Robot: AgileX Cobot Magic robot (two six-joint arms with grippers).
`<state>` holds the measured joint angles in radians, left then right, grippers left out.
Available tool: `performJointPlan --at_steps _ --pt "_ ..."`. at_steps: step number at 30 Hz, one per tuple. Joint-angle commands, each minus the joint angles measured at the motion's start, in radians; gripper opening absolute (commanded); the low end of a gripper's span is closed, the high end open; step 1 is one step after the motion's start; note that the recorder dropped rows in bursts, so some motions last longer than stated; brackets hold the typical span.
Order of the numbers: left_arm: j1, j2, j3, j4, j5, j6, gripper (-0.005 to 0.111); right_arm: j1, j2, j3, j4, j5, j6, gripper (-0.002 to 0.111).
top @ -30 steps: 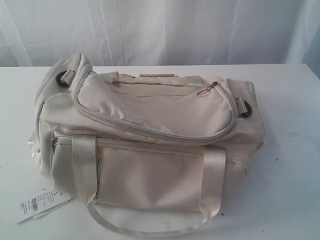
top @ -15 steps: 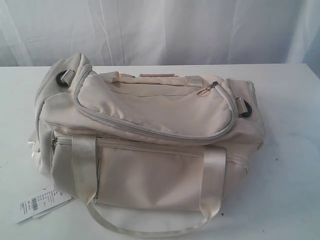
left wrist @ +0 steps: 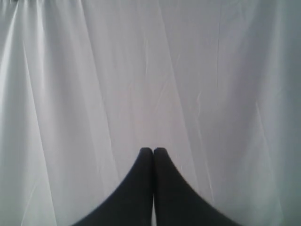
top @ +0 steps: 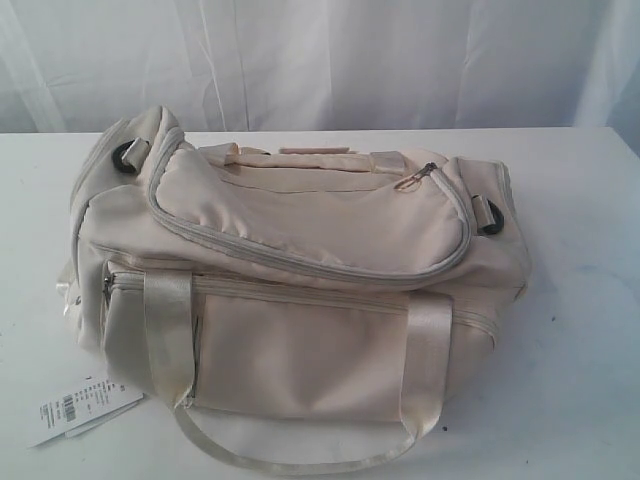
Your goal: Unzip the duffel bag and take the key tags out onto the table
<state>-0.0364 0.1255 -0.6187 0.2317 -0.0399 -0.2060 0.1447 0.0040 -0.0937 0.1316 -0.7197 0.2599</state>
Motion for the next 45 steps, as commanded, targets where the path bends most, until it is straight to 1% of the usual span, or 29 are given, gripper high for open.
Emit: performJointPlan --at_steps 1,5,7,10,12,13,14,15,17,19,20,21,22,24,25,26,27,28,29,30,31,32,33,34,35,36,38,40,45 --pt "-0.007 0.075 0.001 0.017 -0.211 0.065 0.0 -0.006 0.098 -0.181 -0.01 0.492 0.108 0.0" --pt "-0.016 0.137 0.001 0.017 -0.161 0.076 0.0 -0.006 0.284 -0.329 -0.024 0.599 0.1 0.0" --pt "-0.028 0.151 0.001 0.017 -0.132 0.078 0.0 -0.006 0.377 -0.412 -0.043 0.693 0.1 0.0" --pt "-0.048 0.166 0.001 0.017 -0.099 0.119 0.0 -0.003 0.536 -0.573 -0.048 0.91 0.076 0.0" --pt "-0.048 0.168 0.001 0.017 -0.043 0.136 0.0 0.017 0.655 -0.684 -0.008 1.055 -0.024 0.0" --pt "-0.05 0.168 0.001 0.017 -0.008 0.136 0.0 0.027 0.702 -0.726 0.037 1.121 -0.098 0.0" --pt "-0.05 0.165 0.001 0.017 0.031 0.136 0.0 0.047 0.761 -0.78 0.112 1.187 -0.185 0.0" --pt "-0.052 0.165 0.001 0.017 0.04 0.136 0.0 0.061 0.82 -0.832 0.206 1.253 -0.285 0.0" --pt "-0.069 0.165 0.014 0.017 0.03 0.136 0.0 0.096 0.931 -0.927 0.417 1.388 -0.521 0.0" --pt "-0.089 0.165 0.035 0.017 0.018 0.136 0.0 0.133 1.036 -1.003 0.602 1.483 -0.703 0.0" --pt "-0.099 0.165 0.048 0.017 0.014 0.136 0.0 0.146 1.075 -1.029 0.656 1.522 -0.765 0.0" --pt "-0.112 0.165 0.077 0.017 0.011 0.136 0.0 0.178 1.169 -1.097 0.71 1.561 -0.814 0.0" --pt "-0.118 0.165 0.091 0.017 0.011 0.136 0.0 0.192 1.206 -1.127 0.7 1.569 -0.814 0.0" --pt "-0.13 0.165 0.128 0.017 0.007 0.136 0.0 0.234 1.339 -1.237 0.608 1.619 -0.797 0.0" --pt "-0.137 0.165 0.144 0.017 -0.006 0.138 0.0 0.261 1.419 -1.306 0.496 1.667 -0.731 0.0" --pt "-0.139 0.165 0.151 0.017 -0.014 0.142 0.0 0.273 1.449 -1.332 0.443 1.686 -0.706 0.0" --pt "-0.149 0.165 0.152 0.017 -0.022 0.156 0.0 0.301 1.515 -1.389 0.297 1.723 -0.648 0.0" --pt "-0.153 0.165 0.152 0.017 -0.036 0.163 0.0 0.312 1.539 -1.409 0.241 1.736 -0.624 0.0" --pt "-0.155 0.165 0.152 0.019 -0.062 0.189 0.0 0.335 1.593 -1.451 0.117 1.746 -0.574 0.0" --pt "-0.155 0.165 0.152 0.019 -0.075 0.192 0.0 0.346 1.63 -1.477 0.053 1.739 -0.557 0.0" --pt "-0.155 0.165 0.152 0.019 -0.075 0.181 0.0 0.358 1.659 -1.489 0.038 1.735 -0.563 0.0" --pt "-0.161 0.165 0.15 0.017 -0.081 0.147 0.0 0.367 1.681 -1.494 0.03 1.72 -0.581 0.003" --pt "-0.173 0.162 0.138 0.017 -0.07 0.115 0.0 0.375 1.7 -1.491 0.028 1.713 -0.615 0.009" --pt "-0.186 0.155 0.118 0.017 -0.052 0.081 0.0 0.383 1.723 -1.491 0.025 1.713 -0.665 0.019" --pt "-0.191 0.148 0.095 0.017 -0.025 0.074 0.0 0.384 1.74 -1.491 0.022 1.705 -0.699 0.028" --pt "-0.198 0.143 0.071 0.017 -0.002 0.072 0.0 0.384 1.761 -1.491 0.022 1.675 -0.758 0.039" --pt "-0.21 0.143 0.025 0.017 0.04 0.072 0.0 0.384 1.786 -1.49 -0.002 1.625 -0.861 0.052" --pt "-0.216 0.143 0.018 0.017 0.04 0.072 0.0 0.384 1.802 -1.49 -0.001 1.587 -0.917 0.053" --pt "-0.216 0.143 0.018 0.017 0.034 0.075 0.0 0.384 1.843 -1.49 -0.036 1.541 -0.937 0.053"
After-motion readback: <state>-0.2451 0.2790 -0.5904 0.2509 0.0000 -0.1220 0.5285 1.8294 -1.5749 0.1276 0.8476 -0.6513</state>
